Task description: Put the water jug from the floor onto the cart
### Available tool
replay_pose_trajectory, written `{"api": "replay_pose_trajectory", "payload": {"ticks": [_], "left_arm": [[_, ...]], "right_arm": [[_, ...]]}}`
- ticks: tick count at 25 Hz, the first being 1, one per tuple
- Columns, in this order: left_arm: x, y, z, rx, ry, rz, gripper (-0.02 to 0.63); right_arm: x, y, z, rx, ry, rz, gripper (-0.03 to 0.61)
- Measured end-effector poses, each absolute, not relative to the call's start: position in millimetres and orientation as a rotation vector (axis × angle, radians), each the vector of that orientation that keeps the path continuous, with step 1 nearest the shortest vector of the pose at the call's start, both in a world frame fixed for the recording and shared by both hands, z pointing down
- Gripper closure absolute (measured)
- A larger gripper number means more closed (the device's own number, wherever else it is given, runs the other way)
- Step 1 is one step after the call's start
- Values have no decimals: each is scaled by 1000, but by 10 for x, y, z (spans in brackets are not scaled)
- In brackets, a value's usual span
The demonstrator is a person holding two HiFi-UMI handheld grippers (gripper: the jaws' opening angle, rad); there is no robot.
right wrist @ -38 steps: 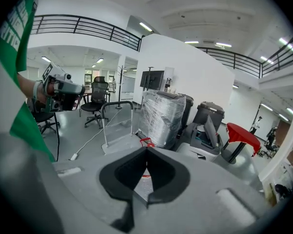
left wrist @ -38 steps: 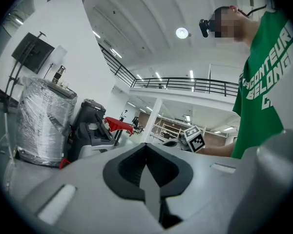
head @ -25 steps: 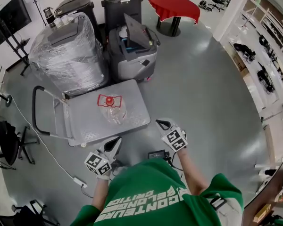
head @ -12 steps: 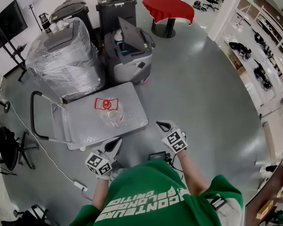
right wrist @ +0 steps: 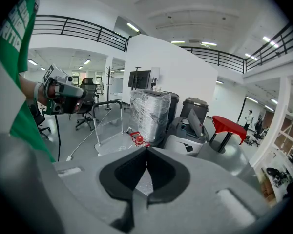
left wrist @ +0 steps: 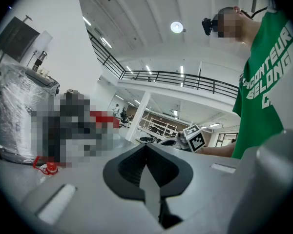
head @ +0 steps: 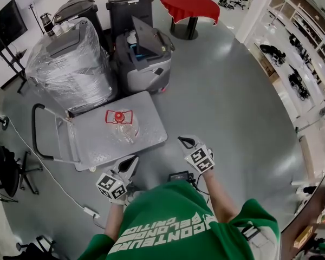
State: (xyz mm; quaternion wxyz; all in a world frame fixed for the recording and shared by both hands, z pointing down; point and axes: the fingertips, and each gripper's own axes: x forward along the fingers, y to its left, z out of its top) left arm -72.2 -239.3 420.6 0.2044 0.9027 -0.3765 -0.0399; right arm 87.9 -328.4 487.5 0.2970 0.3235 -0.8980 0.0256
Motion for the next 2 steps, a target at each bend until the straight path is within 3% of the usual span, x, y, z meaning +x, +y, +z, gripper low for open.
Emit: {"api": "replay_pose_trajectory", "payload": {"ticks": [2], "left_arm": [[-718,-2400,4199,2520,-1047,-110,604]], "right_arm": [[881,-3294,4866,861,-2387,67,584]]}}
